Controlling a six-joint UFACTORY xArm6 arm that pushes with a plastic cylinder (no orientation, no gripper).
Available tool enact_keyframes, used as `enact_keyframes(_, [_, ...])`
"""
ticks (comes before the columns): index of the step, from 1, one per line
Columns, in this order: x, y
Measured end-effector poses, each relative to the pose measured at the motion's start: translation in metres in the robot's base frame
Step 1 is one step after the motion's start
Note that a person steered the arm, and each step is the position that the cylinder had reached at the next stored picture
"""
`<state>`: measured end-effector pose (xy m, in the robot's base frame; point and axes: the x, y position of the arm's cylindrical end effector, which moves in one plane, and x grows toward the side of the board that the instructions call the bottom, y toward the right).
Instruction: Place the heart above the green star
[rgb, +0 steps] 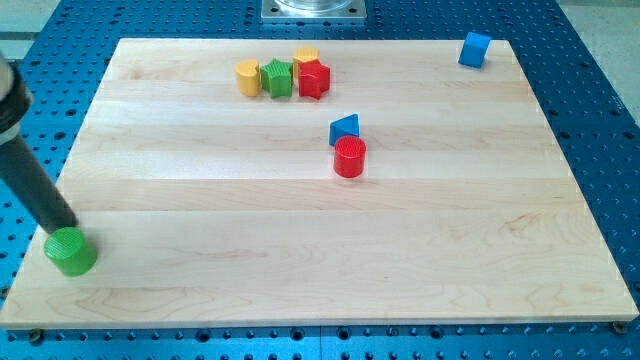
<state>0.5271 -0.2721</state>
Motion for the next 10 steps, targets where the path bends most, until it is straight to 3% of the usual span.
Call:
enact_keyframes(2, [-0.011,0.094])
enact_keyframes(3, [-0.057,0.208])
enact_keyframes(4, [-0.118,0.231])
enact_keyframes(5, [-0.174,0.197])
enact_keyframes(7, [-0.251,0.182])
enact_keyframes(10, [-0.297,0.116])
